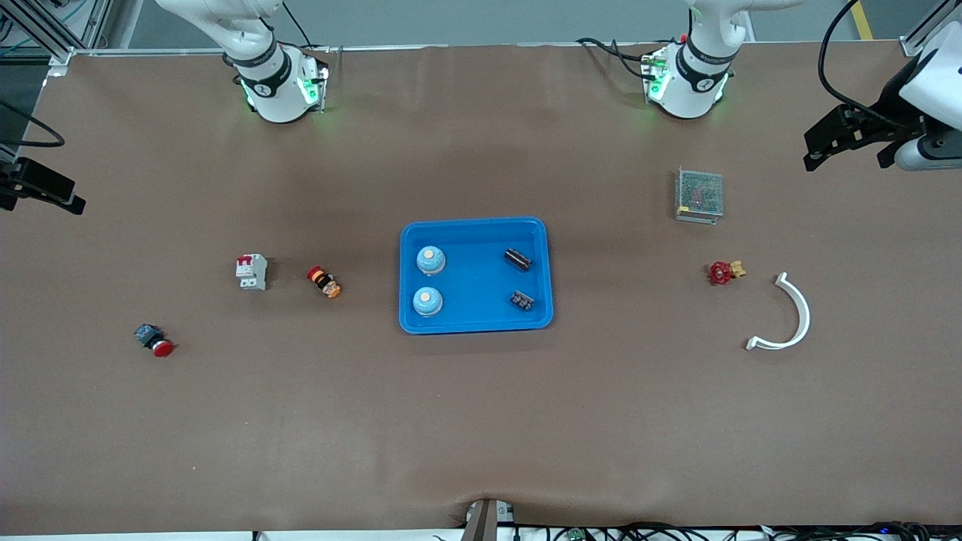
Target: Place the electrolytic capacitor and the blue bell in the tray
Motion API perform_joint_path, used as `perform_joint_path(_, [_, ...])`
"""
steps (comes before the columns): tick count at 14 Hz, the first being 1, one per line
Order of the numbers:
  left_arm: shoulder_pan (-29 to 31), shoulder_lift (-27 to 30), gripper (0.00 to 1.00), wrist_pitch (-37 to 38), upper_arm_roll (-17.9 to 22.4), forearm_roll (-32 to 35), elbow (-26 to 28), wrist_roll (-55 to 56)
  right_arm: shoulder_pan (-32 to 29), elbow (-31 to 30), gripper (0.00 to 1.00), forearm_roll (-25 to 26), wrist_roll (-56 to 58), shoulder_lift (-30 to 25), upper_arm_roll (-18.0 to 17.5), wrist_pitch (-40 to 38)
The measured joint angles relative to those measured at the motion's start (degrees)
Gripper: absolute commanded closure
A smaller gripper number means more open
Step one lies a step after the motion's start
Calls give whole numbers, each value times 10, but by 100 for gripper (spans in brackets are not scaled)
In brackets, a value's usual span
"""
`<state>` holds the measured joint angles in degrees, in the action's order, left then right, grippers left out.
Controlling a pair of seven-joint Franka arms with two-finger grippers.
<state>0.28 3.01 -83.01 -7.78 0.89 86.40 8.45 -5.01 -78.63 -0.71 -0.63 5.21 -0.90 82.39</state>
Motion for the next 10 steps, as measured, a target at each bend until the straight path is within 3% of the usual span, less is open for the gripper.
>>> perform_joint_path(5, [-1, 0, 0, 10, -2, 0, 0, 0, 11, 0, 0, 1, 0, 1, 1, 0])
perform_joint_path(10, [-2, 0, 0, 13, -2, 0, 0, 0, 41, 0, 0, 2, 0, 2, 36, 0])
